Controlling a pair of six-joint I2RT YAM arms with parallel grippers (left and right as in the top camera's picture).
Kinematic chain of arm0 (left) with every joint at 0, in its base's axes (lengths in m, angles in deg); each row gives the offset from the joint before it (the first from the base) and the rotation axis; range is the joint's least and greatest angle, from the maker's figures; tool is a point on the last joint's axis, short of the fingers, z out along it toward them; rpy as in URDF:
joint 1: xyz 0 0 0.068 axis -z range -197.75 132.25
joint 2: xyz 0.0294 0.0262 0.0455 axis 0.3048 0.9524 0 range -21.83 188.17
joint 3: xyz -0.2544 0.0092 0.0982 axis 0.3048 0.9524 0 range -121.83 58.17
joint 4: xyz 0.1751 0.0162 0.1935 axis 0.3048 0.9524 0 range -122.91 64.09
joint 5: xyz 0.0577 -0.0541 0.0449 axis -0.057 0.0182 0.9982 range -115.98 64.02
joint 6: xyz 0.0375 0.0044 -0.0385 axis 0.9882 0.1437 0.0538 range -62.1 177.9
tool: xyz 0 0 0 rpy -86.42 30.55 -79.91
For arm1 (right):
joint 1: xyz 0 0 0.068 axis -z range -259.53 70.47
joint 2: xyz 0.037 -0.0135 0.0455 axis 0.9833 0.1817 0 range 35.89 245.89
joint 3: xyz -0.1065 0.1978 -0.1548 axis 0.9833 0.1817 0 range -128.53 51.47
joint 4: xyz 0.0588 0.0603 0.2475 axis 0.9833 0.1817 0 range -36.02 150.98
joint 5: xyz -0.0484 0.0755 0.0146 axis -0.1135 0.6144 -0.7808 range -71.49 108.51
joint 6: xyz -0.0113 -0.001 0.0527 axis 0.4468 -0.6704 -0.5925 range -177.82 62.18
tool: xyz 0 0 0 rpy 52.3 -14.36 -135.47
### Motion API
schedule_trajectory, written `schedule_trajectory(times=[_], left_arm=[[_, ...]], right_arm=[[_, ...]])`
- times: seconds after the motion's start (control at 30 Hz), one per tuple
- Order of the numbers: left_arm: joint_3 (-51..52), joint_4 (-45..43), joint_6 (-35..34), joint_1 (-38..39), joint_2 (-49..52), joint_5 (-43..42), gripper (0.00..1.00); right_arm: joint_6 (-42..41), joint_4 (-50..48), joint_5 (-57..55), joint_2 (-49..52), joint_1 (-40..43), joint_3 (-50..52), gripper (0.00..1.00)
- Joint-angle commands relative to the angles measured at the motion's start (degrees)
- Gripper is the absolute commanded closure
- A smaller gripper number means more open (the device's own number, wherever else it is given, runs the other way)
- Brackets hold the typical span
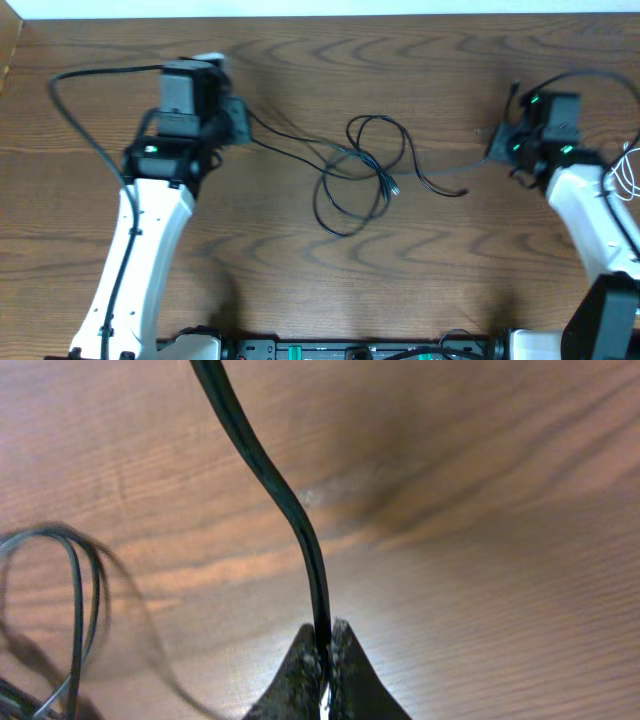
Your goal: Untangle cables
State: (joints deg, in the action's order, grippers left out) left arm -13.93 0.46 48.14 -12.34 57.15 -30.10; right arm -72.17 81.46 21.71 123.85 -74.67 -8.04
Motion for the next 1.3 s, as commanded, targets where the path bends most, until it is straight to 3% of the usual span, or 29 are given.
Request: schedule_trajectory(times=[0.0,0.13,0.27,0.6,0.73,0.87,0.97,1.1,1.27], left_arm=[[-0.68,-0.48,-7.1,-5.42,-0.55,1.84,0.93],[-0.68,-0.17,-7.54,-9.07,-0.55,1.86,0.93],[-0.68,-0.13,-7.78,-11.39,-0.55,2.03,0.93],[-0.68,0.63,-8.35,-12.26,-0.55,5.84,0.92],[-0.68,1.51,-9.64,-12.26,-0.55,11.5,0.93],[-0.68,3.76,-14.75,-12.26,-0.55,18.67,0.93],[-0.68,6.32,-22.56,-12.24,-0.55,21.57,0.92],[-0.68,4.81,-20.41,-11.63,-0.55,5.31,0.93],[-0.68,-0.5,-10.29,-7.45,-0.52,-28.39,0.92]], right_arm=[[4.13,10.01,-6.03,-2.67,3.72,-12.55,0.99],[4.13,21.0,-16.92,-2.67,7.34,-23.26,0.99],[3.43,25.0,-20.61,-2.69,11.93,-33.16,0.99],[3.21,21.07,-14.71,-2.67,18.67,-47.67,0.98],[3.28,17.9,-10.32,-2.67,21.24,-50.82,0.97],[3.28,15.19,-8.81,-2.67,23.74,-52.24,0.97],[3.02,14.82,-8.39,-2.67,25.2,-52.24,0.99],[4.13,18.45,1.27,-2.56,25.35,-52.22,0.99],[10.23,27.54,21.59,-1.29,23.23,-52.13,0.77]])
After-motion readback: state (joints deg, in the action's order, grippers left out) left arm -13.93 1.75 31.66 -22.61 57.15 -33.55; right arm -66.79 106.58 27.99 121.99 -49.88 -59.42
